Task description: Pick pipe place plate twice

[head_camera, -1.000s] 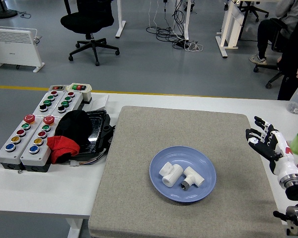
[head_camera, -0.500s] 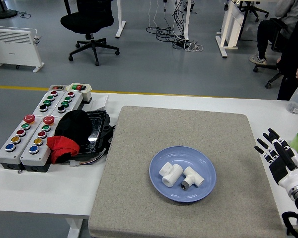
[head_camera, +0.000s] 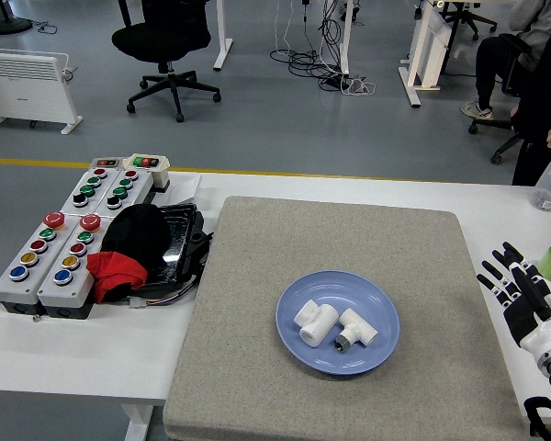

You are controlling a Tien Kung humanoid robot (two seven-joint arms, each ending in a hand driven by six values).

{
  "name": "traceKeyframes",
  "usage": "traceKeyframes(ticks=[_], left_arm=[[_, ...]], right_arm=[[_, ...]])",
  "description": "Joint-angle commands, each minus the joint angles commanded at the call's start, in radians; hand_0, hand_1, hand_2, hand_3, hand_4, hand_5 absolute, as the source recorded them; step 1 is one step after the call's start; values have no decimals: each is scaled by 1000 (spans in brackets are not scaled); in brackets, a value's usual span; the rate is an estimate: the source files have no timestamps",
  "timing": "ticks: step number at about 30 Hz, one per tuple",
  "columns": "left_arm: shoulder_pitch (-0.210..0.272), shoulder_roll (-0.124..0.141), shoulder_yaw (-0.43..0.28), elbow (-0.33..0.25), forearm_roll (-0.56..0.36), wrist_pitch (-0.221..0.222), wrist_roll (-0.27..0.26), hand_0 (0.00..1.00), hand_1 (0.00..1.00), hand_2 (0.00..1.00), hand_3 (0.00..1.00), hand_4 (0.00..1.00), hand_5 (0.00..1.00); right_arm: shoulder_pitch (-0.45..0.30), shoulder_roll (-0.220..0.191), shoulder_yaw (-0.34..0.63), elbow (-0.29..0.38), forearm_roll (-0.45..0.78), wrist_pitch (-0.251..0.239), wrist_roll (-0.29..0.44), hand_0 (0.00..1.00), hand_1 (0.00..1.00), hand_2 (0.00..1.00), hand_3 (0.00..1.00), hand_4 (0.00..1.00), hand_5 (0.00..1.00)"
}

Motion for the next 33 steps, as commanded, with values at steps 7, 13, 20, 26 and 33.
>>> traceKeyframes(ticks=[7, 13, 20, 26, 33], left_arm=[[5, -1, -2, 0, 7, -2, 1, 718, 745, 702, 646, 395, 998], [5, 0, -2, 0, 6, -2, 0, 718, 745, 702, 646, 395, 998], [-3, 1, 2, 0, -4, -1, -2, 718, 745, 702, 646, 394, 998], [-7, 1, 4, 0, -7, -1, -3, 718, 745, 702, 646, 395, 998], [-8, 0, 4, 0, -8, 0, -2, 718, 745, 702, 646, 395, 998]], right_arm=[[-7, 2, 2, -1, 0, -5, 6, 781, 752, 815, 782, 538, 544], [-7, 2, 6, -1, 3, -8, 12, 774, 743, 805, 783, 537, 544], [-7, 2, 14, -1, 23, -45, 39, 765, 738, 794, 780, 529, 541], [-5, 2, 16, -2, 27, -48, 44, 760, 729, 790, 774, 526, 537], [-8, 2, 22, -3, 47, -70, 66, 749, 720, 770, 772, 522, 535]])
